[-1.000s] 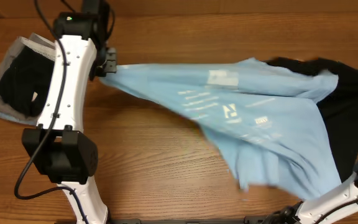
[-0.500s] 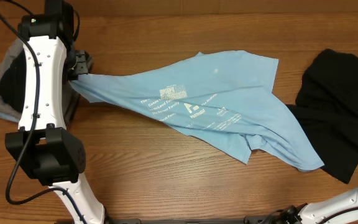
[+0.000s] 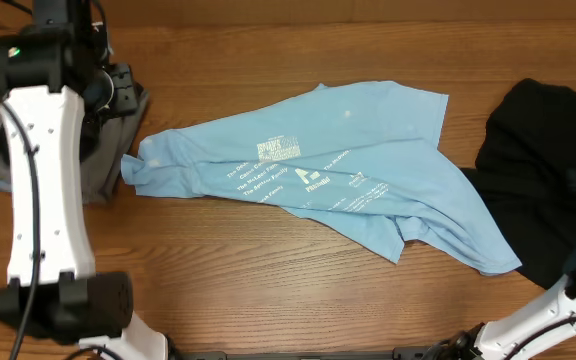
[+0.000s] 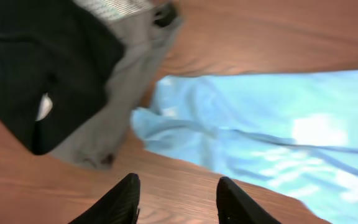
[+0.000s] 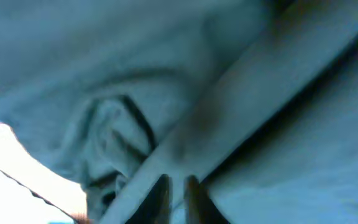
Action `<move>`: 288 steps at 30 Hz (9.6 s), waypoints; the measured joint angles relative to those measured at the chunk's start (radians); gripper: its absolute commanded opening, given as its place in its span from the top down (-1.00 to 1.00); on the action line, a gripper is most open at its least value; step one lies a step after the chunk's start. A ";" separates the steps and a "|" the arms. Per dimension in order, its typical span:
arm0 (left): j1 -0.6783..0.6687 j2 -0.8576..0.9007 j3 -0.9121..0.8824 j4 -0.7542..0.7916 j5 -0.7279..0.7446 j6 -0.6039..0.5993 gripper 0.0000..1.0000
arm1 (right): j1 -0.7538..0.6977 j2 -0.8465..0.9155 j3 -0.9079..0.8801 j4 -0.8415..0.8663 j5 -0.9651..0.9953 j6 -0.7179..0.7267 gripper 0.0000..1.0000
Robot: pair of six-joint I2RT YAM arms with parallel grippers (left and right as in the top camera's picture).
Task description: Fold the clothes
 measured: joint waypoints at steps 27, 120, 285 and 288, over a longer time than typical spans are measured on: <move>0.000 -0.041 0.001 -0.071 0.145 0.053 0.10 | -0.369 -0.006 0.146 -0.046 0.115 0.119 0.92; 0.000 -0.041 0.001 -0.055 0.171 0.076 -0.16 | -0.224 0.092 0.220 -0.284 -0.075 -0.094 0.77; -0.219 0.385 0.000 0.044 0.264 0.111 -0.30 | 0.285 0.228 0.338 0.045 0.079 -0.138 0.38; -0.229 0.451 0.000 0.074 0.325 0.092 -0.28 | 0.285 0.216 0.338 0.018 0.039 -0.146 0.37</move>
